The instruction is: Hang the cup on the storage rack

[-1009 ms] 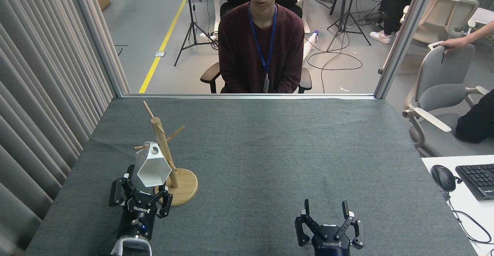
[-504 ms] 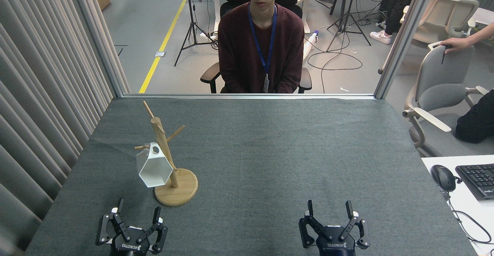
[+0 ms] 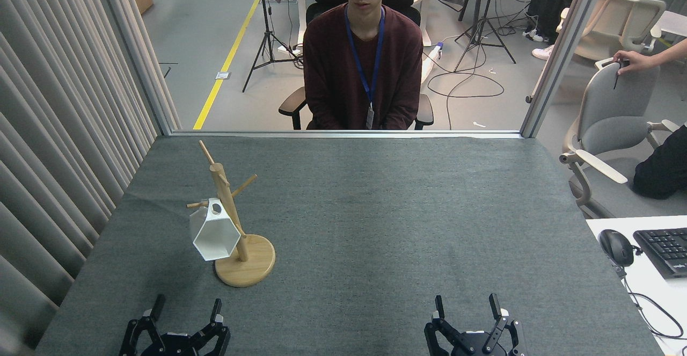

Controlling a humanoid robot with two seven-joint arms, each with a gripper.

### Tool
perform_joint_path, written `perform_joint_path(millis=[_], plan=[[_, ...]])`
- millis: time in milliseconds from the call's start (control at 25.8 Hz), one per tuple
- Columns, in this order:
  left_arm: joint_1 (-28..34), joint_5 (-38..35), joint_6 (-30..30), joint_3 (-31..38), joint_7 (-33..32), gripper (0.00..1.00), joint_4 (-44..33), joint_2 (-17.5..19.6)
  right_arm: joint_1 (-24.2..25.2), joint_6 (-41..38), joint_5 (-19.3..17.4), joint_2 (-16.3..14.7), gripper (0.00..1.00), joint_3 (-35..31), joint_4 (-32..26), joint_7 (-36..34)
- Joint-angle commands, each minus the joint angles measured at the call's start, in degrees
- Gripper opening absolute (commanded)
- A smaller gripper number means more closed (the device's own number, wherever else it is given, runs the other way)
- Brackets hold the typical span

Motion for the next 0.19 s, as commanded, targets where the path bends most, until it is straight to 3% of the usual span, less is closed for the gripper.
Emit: perform_joint_path(millis=[0, 155], plan=[[0.7, 0.6, -0.4, -0.1, -0.2, 0.99, -0.7, -0.3, 0.4, 0.0, 0.0, -0.3, 0.99, 0.0, -0.7, 0.1], [0.6, 0.6, -0.4, -0.1, -0.2, 0.99, -0.6, -1.9, 0.4, 0.0, 0.1, -0.6, 0.99, 0.1, -0.6, -0.1]])
